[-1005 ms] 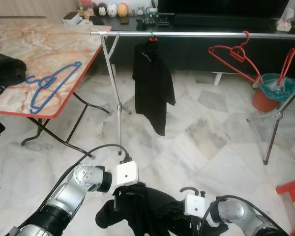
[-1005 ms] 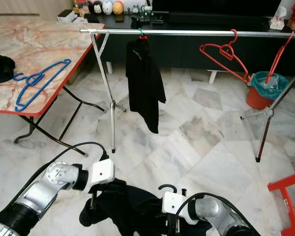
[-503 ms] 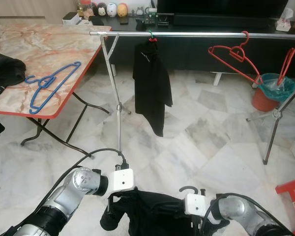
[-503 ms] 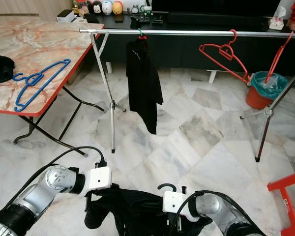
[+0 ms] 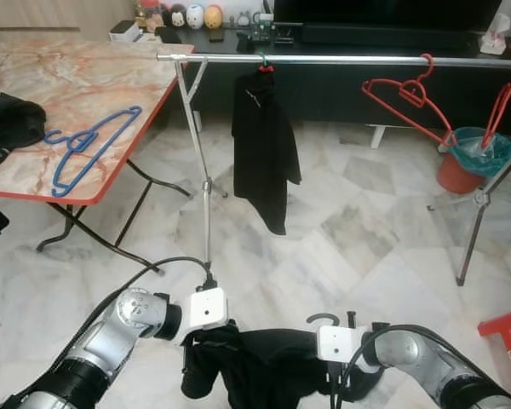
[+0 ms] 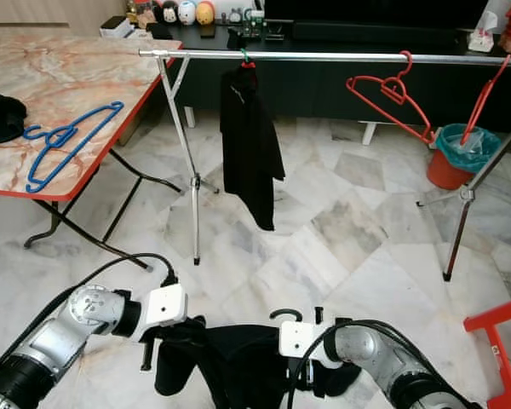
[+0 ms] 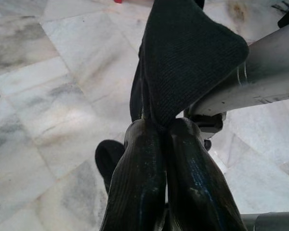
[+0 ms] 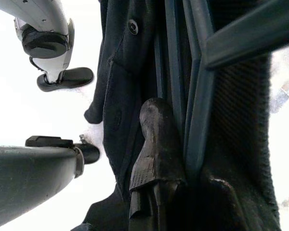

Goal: Hang hanger

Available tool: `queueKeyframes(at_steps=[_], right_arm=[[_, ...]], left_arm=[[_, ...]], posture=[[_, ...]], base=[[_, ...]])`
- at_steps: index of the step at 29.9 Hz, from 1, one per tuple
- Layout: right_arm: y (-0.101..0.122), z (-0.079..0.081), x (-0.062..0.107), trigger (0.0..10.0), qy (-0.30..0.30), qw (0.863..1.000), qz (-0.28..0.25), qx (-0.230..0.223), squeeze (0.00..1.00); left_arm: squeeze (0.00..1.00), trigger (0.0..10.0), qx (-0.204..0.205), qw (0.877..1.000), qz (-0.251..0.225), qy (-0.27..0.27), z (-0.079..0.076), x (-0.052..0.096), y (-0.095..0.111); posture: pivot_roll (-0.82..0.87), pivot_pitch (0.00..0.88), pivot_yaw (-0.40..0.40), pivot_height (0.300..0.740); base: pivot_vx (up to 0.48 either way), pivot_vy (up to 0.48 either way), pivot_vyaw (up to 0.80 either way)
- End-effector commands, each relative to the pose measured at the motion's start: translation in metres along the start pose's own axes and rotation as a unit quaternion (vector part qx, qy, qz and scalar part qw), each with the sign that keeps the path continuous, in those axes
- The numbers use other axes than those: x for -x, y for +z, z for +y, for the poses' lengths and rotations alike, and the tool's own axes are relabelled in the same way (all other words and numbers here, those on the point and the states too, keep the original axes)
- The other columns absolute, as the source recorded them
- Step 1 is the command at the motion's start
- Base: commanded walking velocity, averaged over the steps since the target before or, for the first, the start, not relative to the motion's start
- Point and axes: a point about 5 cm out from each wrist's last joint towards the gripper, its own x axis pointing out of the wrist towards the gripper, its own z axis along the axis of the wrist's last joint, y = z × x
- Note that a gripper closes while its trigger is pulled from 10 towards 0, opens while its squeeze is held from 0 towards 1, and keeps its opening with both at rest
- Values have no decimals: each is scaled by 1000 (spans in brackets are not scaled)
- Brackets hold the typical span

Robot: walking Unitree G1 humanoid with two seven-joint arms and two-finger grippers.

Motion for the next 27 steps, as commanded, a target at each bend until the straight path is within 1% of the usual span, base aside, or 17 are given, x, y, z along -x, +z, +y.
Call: queueKeyframes(at_steps=[1, 5, 10, 12, 16, 17, 20, 21, 24, 27], right_arm=[[-42, 9, 25, 10000, 5, 995, 87, -41, 0], [-45, 9, 28, 10000, 2, 995, 89, -39, 0], [-54, 5, 40, 10000, -17, 994, 102, -41, 0], [-56, 5, 43, 10000, -18, 994, 103, -43, 0], [-56, 7, 43, 10000, -15, 994, 98, -43, 0], [-56, 8, 43, 10000, -15, 994, 96, -45, 0], [-56, 9, 43, 10000, -9, 995, 94, -45, 0], [-57, 11, 43, 10000, -7, 995, 94, -45, 0], [-59, 12, 44, 10000, -8, 994, 103, -44, 0], [-60, 11, 44, 10000, -14, 993, 111, -41, 0]], left_arm=[[0, 0, 2, 998, 56, 23, 8, 24, -17], [0, 0, 6, 998, 69, 14, 4, 25, -22], [0, 0, 3, 991, 130, -8, -5, 27, -40], [0, 0, 0, 987, 159, 16, -3, 24, -51], [0, 0, 5, 985, 168, 37, -2, 20, -56], [0, 0, 3, 984, 173, 49, -1, 19, -58], [0, 0, 0, 981, 183, 60, 0, 21, -62], [0, 0, -2, 976, 203, 77, 3, 24, -68], [0, 0, -5, 966, 254, 51, -3, 34, -82], [0, 0, -2, 960, 281, 18, -10, 39, -89]], posture=[[-16, 63, 7, 740], [-16, 61, 8, 740], [-16, 55, 9, 740], [-20, 48, 10, 740], [-21, 46, 11, 740], [-21, 46, 11, 740], [-23, 45, 13, 740], [-20, 47, 12, 740], [-20, 50, 12, 740], [-19, 52, 11, 740]], base=[[0, 0, 0], [0, 0, 0], [0, 0, 0], [0, 0, 0], [0, 0, 0], [0, 0, 0], [0, 0, 0], [0, 0, 0], [0, 0, 0], [0, 0, 0]])
